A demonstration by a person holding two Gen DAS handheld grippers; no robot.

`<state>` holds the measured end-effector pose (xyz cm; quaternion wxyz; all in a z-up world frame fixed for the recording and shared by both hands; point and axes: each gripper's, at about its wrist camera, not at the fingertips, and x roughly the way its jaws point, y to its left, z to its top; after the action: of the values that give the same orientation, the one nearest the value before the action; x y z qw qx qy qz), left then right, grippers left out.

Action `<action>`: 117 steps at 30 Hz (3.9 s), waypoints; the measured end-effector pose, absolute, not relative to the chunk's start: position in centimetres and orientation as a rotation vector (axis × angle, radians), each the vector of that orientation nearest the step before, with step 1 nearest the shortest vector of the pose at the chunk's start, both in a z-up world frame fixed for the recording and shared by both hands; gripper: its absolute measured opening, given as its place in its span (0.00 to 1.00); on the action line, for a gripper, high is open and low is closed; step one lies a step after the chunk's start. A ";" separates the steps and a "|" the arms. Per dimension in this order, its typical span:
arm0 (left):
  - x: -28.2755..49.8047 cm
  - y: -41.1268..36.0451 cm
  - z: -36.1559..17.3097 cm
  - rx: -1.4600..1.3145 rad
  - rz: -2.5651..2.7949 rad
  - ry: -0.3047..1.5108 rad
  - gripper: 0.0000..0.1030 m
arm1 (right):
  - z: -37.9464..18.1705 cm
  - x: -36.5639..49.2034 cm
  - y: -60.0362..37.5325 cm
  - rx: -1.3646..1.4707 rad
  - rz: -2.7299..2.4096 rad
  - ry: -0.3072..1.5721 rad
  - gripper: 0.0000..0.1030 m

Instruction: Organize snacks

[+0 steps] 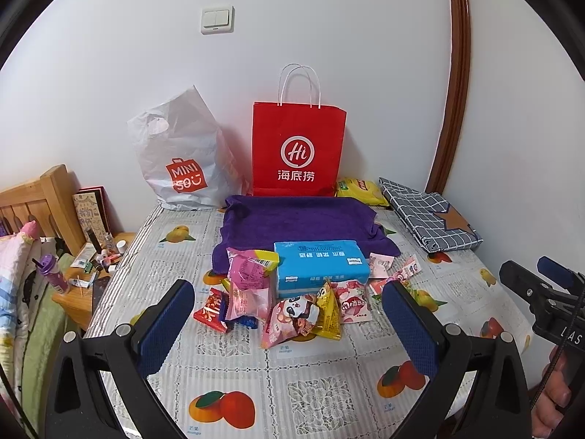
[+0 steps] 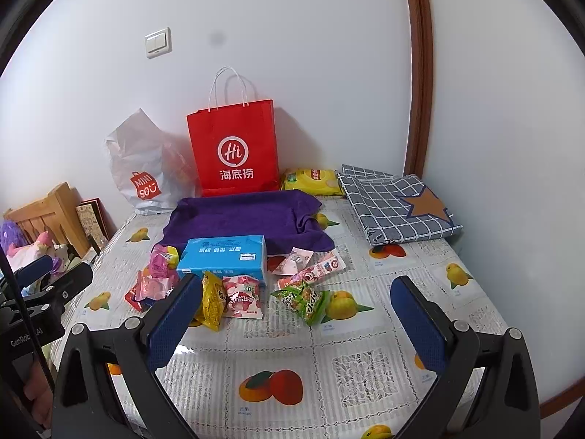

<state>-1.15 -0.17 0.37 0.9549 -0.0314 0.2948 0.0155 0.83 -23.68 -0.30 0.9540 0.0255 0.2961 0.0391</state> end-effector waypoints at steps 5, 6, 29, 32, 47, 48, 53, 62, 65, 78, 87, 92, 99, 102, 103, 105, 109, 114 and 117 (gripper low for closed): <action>-1.1 -0.1 0.5 -0.063 0.030 0.601 1.00 | -0.4 0.8 -23.6 0.050 0.081 0.603 0.98; -1.2 -0.1 0.4 -0.064 0.032 0.600 1.00 | -0.4 0.8 -23.6 0.049 0.080 0.604 0.98; -1.3 0.1 0.4 -0.071 0.026 0.602 1.00 | -0.3 0.3 -23.0 0.037 0.086 0.583 0.98; -1.4 0.1 0.4 -0.073 0.026 0.600 1.00 | -0.4 0.3 -22.9 0.038 0.090 0.586 0.98; -1.4 -0.1 0.3 -0.074 0.025 0.599 1.00 | -0.5 0.2 -22.7 0.042 0.091 0.581 0.98; -1.4 -0.1 0.3 -0.074 0.024 0.600 1.00 | -0.5 0.2 -22.7 0.041 0.090 0.581 0.98; -1.5 -0.1 0.3 -0.075 0.022 0.599 1.00 | -0.6 0.1 -22.8 0.042 0.094 0.583 0.98; -1.6 -0.2 0.2 -0.077 0.028 0.603 1.00 | -0.7 0.3 -22.6 0.040 0.093 0.586 0.98; -1.6 0.1 0.1 -0.069 0.061 0.603 1.00 | -0.7 0.3 -22.5 0.038 0.094 0.585 0.98; -0.7 0.7 -0.7 -0.113 0.031 0.637 1.00 | -1.8 1.1 -23.0 0.041 0.055 0.588 1.00; 0.4 2.1 -1.8 -0.101 0.059 0.610 1.00 | -2.1 2.3 -23.1 -0.004 0.069 0.554 1.00; 2.1 2.8 -2.9 -0.095 0.065 0.649 1.00 | -3.3 4.0 -24.3 0.048 0.087 0.525 1.00; 5.4 4.3 -6.4 -0.081 0.100 0.733 1.00 | -7.0 7.5 -24.4 0.023 0.080 0.586 0.99; 6.4 4.9 -7.8 -0.079 0.103 0.747 1.00 | -8.9 9.0 -24.2 0.006 0.077 0.620 0.99; 6.8 5.1 -8.2 -0.081 0.101 0.754 1.00 | -9.5 9.7 -24.3 0.012 0.081 0.631 0.98; 7.6 5.5 -9.1 -0.092 0.083 0.777 1.00 | -10.5 10.8 -24.4 0.039 0.094 0.657 0.96; 8.8 6.5 -10.4 -0.126 0.099 0.789 1.00 | -12.8 13.0 -24.1 0.043 0.128 0.720 0.85; 9.9 8.0 -11.6 -0.161 0.100 0.820 1.00 | -15.4 14.6 -23.2 -0.019 0.151 0.761 0.82; 10.5 8.7 -12.3 -0.171 0.123 0.837 1.00 | -17.0 15.4 -22.6 -0.065 0.164 0.791 0.82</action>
<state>10.45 8.73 -12.29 0.9082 -0.0829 0.4058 0.0595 15.44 -22.62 -16.98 0.9190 -0.0318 0.3848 0.0796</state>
